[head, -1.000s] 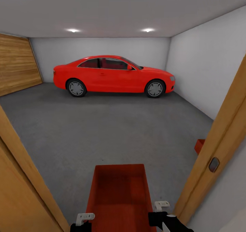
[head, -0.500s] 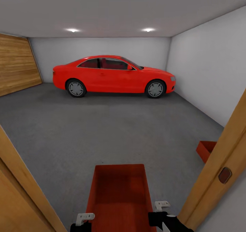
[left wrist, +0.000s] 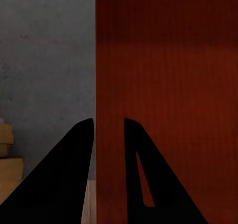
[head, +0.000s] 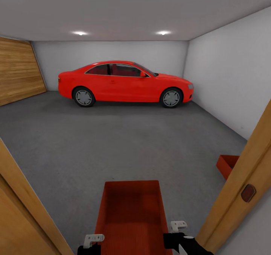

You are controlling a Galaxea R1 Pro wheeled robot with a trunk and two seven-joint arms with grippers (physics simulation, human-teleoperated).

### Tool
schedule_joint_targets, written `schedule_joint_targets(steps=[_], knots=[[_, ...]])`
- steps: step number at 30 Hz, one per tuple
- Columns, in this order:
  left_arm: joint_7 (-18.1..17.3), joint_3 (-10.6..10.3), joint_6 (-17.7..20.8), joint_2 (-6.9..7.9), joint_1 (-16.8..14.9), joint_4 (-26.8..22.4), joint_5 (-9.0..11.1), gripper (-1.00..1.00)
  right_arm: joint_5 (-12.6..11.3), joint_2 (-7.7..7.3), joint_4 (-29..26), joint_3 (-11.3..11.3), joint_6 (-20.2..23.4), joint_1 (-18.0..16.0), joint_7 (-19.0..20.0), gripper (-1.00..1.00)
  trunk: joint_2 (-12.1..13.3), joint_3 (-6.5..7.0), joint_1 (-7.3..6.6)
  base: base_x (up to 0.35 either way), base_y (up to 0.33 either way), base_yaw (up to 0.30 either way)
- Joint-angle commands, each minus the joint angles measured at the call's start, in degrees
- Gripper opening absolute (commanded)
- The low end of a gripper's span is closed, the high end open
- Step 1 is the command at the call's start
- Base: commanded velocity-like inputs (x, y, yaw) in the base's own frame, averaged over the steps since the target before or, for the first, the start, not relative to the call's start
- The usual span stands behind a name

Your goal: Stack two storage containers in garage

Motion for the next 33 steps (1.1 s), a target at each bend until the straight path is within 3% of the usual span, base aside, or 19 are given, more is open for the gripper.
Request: schedule_joint_targets(steps=[1, 33], knots=[[0.07, -0.51, -1.21, 1.01, -0.06, -0.17, 0.43, -1.0, -0.45, -0.56, 0.12, 0.57, 0.34, -0.01, 0.1, -1.0, -0.04, -0.06, 0.0, 0.0, 0.014, 0.0], [0.13, -0.51, -1.28, 1.01, -0.06, -0.21, 0.43, -1.0, -0.45, -0.56, 0.12, 0.57, 0.34, -0.01, 0.11, -1.0, -0.04, -0.06, 0.0, 0.0, 0.017, 0.0]])
